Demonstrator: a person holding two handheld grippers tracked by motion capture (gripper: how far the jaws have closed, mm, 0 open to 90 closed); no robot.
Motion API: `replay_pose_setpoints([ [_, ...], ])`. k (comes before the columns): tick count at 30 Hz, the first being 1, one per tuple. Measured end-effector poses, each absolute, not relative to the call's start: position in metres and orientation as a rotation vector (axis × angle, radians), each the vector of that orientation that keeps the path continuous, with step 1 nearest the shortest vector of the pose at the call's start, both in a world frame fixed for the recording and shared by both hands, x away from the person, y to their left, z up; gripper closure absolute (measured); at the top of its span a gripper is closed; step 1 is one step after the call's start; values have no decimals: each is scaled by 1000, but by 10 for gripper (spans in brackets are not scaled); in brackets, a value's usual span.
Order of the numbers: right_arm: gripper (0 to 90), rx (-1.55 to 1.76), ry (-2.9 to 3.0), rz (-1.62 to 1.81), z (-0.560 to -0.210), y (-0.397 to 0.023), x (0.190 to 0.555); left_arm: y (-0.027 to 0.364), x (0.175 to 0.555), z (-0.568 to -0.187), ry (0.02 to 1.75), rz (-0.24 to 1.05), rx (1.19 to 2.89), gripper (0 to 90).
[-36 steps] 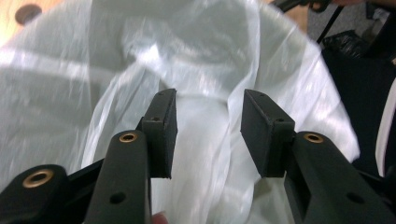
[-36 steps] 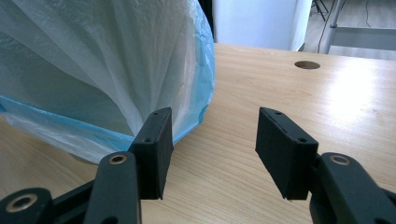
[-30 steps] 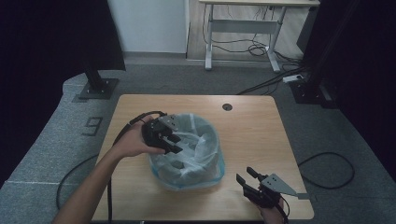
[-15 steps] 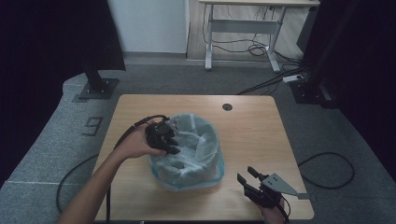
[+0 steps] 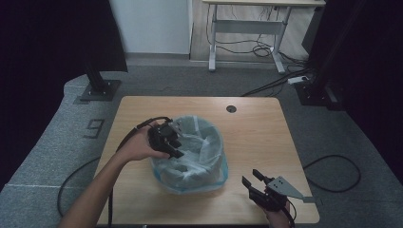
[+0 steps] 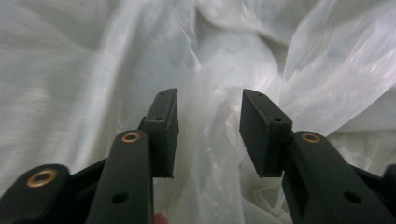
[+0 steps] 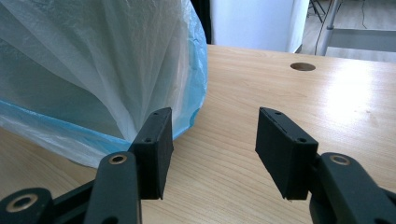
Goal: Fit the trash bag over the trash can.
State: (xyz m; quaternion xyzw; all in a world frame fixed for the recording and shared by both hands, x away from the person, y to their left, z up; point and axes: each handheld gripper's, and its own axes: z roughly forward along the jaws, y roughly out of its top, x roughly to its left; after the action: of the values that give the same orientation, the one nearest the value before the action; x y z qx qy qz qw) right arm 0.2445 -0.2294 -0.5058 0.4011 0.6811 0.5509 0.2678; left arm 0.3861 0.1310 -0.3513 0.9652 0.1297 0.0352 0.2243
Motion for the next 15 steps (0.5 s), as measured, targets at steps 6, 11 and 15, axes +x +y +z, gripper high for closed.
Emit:
replay_pose_setpoints([
  [6,453,1083,1843,1484,-507,-228,245,135,397,-344,391,129,2618,563],
  [11,453,1086,1838,1483,-507,-230,245,131,407,-352,428,125,2664,563],
  [15,453,1087,1834,1485,-506,-231,245,132,411,-359,445,100,2696,562],
])
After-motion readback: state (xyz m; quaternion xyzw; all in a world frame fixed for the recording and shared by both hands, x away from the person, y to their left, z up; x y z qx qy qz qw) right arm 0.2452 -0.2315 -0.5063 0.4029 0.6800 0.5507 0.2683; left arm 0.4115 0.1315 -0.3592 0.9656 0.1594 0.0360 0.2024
